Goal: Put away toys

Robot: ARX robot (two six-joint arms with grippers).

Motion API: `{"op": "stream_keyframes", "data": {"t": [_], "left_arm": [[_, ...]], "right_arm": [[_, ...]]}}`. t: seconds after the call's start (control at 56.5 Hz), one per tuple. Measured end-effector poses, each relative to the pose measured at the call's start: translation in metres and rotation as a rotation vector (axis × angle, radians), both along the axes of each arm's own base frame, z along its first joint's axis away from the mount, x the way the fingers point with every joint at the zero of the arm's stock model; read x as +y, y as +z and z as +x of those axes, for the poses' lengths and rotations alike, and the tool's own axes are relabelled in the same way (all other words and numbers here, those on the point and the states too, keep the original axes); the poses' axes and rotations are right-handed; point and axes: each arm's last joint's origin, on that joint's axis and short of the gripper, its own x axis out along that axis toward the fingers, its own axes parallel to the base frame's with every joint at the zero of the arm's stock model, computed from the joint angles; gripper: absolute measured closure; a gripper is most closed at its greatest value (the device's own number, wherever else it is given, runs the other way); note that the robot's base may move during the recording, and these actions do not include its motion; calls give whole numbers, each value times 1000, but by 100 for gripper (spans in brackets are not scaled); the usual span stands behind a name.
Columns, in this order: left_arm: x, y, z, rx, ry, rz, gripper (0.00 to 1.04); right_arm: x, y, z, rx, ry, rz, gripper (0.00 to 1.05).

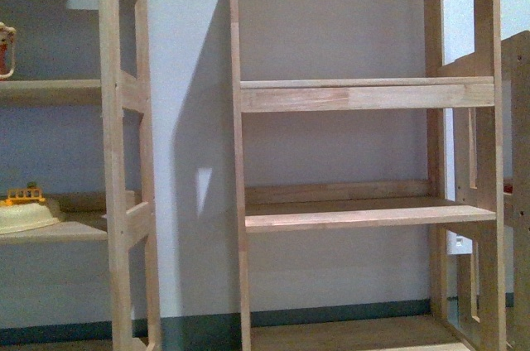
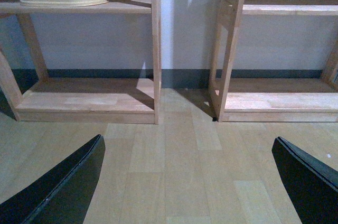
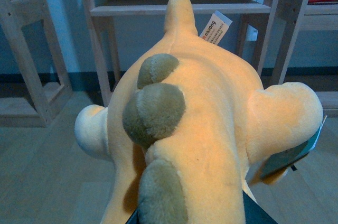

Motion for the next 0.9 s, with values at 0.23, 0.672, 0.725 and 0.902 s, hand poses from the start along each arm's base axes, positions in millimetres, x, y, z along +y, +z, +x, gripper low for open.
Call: {"op": "stream_keyframes", "data": {"t": [0.23, 0.672, 0.725, 0.902], "left_arm": [[0, 0, 0, 0, 0, 0, 6], [0, 0, 0, 0, 0, 0, 6], [0, 0, 0, 0, 0, 0, 6], [0, 0, 0, 0, 0, 0, 6]], "right_arm": [[0, 0, 0, 0, 0, 0, 98], [0, 0, 0, 1, 0, 0, 98], [0, 0, 0, 0, 0, 0, 98], [0, 0, 0, 0, 0, 0, 98]]}}
